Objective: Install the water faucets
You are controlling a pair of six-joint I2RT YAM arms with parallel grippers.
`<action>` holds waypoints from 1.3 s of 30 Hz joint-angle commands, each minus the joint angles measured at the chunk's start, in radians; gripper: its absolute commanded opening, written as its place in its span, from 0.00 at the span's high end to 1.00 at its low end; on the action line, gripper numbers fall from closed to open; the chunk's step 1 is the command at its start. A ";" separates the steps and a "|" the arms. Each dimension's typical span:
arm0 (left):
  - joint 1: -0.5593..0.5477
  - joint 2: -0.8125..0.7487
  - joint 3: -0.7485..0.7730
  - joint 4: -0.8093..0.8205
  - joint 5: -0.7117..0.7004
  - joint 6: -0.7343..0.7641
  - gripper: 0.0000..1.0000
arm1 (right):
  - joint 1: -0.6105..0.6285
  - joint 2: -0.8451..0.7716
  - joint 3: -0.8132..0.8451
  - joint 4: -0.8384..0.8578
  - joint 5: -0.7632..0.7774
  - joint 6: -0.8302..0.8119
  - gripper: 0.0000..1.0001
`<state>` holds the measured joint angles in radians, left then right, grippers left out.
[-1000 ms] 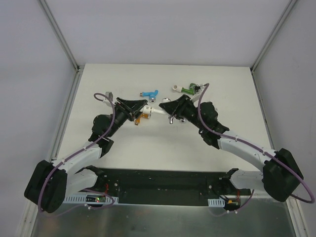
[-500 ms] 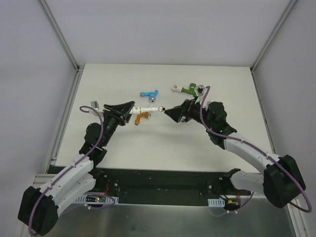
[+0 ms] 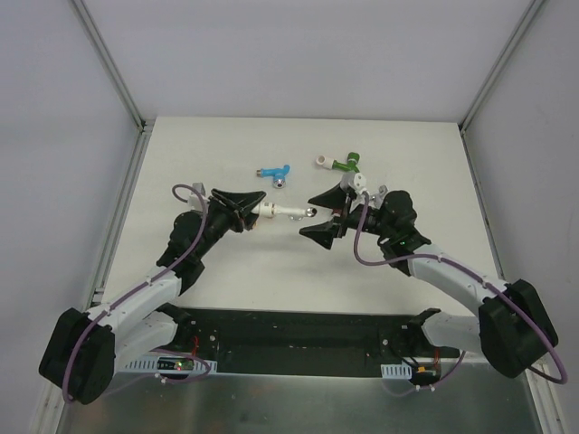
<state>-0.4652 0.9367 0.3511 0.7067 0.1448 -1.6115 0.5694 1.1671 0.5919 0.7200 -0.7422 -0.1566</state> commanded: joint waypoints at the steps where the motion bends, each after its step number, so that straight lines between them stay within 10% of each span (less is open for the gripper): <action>1: -0.003 0.034 0.086 0.224 0.101 -0.065 1.00 | 0.006 0.080 0.066 0.255 -0.121 0.101 0.05; 11: -0.001 0.112 0.112 0.462 0.136 0.073 1.00 | 0.004 0.333 0.124 0.780 -0.091 0.768 0.60; 16: 0.002 0.097 0.114 0.518 0.157 0.413 1.00 | 0.006 0.410 0.161 0.803 -0.016 1.168 0.94; 23: 0.000 0.054 0.055 0.608 0.301 0.965 1.00 | 0.007 0.473 0.111 0.799 0.164 1.626 0.99; 31: 0.000 0.047 0.020 0.657 0.299 1.053 1.00 | -0.008 0.479 0.082 0.780 0.178 1.668 0.40; 36: 0.000 -0.099 0.052 0.319 0.153 1.099 1.00 | -0.057 0.436 0.042 0.734 0.161 1.527 0.04; 39: -0.001 -0.179 0.097 0.115 0.079 1.101 1.00 | -0.083 0.404 0.008 0.702 0.161 1.398 0.01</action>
<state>-0.4595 0.8650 0.3683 1.0183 0.3370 -0.5674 0.5144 1.6482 0.6315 1.3056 -0.6056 1.4029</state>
